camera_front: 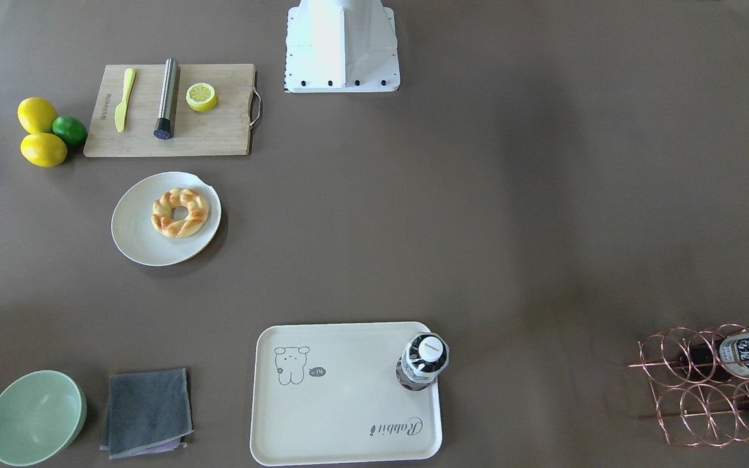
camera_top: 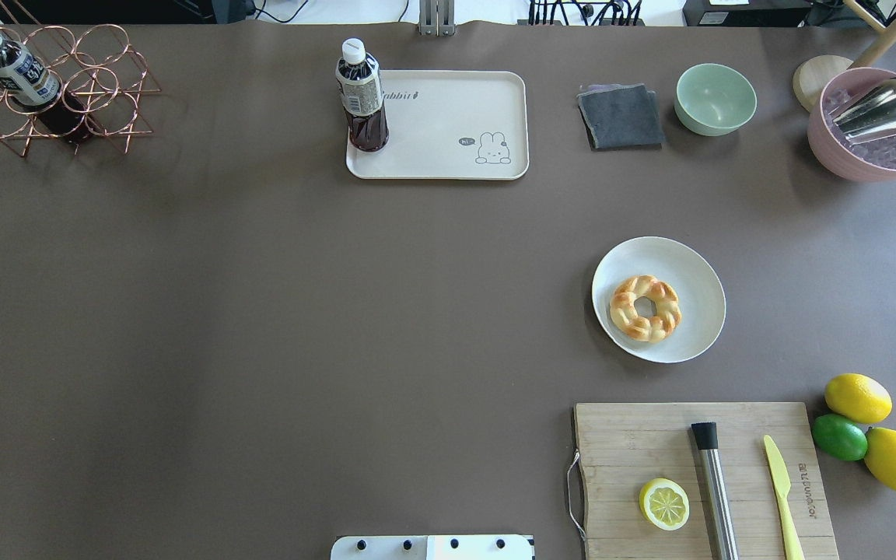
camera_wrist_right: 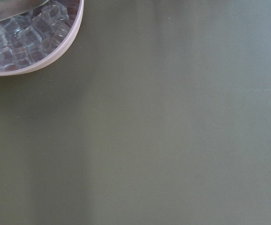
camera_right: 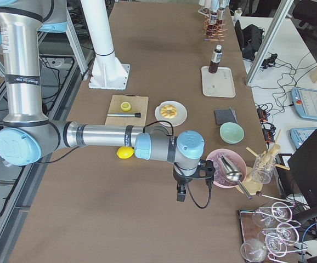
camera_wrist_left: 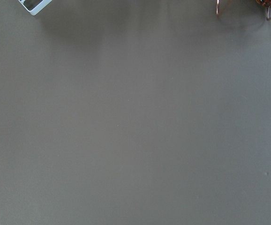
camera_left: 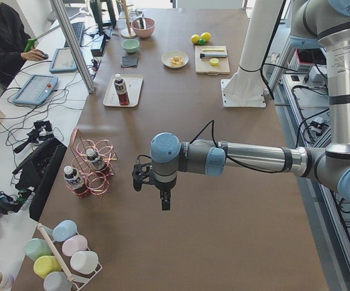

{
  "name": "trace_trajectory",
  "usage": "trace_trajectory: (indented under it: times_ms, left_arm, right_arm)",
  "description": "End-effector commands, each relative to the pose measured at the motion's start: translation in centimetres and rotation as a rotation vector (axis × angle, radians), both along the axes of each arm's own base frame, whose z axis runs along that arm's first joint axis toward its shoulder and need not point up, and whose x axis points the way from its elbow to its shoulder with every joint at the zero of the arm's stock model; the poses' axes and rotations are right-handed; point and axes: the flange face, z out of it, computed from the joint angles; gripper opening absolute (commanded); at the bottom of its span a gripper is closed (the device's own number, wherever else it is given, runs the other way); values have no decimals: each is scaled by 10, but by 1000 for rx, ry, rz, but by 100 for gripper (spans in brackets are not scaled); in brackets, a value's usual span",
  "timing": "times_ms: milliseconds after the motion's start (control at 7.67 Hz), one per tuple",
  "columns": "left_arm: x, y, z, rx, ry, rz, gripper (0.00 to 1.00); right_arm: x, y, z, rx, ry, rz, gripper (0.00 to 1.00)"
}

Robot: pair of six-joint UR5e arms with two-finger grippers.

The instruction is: Place donut on tray

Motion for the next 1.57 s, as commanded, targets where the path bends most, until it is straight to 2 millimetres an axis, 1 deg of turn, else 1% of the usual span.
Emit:
trace_trajectory:
  times_ms: [0, 130, 522, 1435]
  left_arm:
    - [0, -2, 4, -6, -6, -1, 98]
    - [0, -2, 9, -17, -6, -2, 98]
    - [0, -2, 11, -22, -7, -4, 98]
    - [-4, 2, 15, -33, -7, -15, 98]
  right_arm:
    - [-1, 0, 1, -3, -1, 0, 100]
    - [0, 4, 5, -8, -1, -2, 100]
    - [-1, 7, 9, -12, 1, -7, 100]
    - [-1, -3, -4, 25, -3, -23, 100]
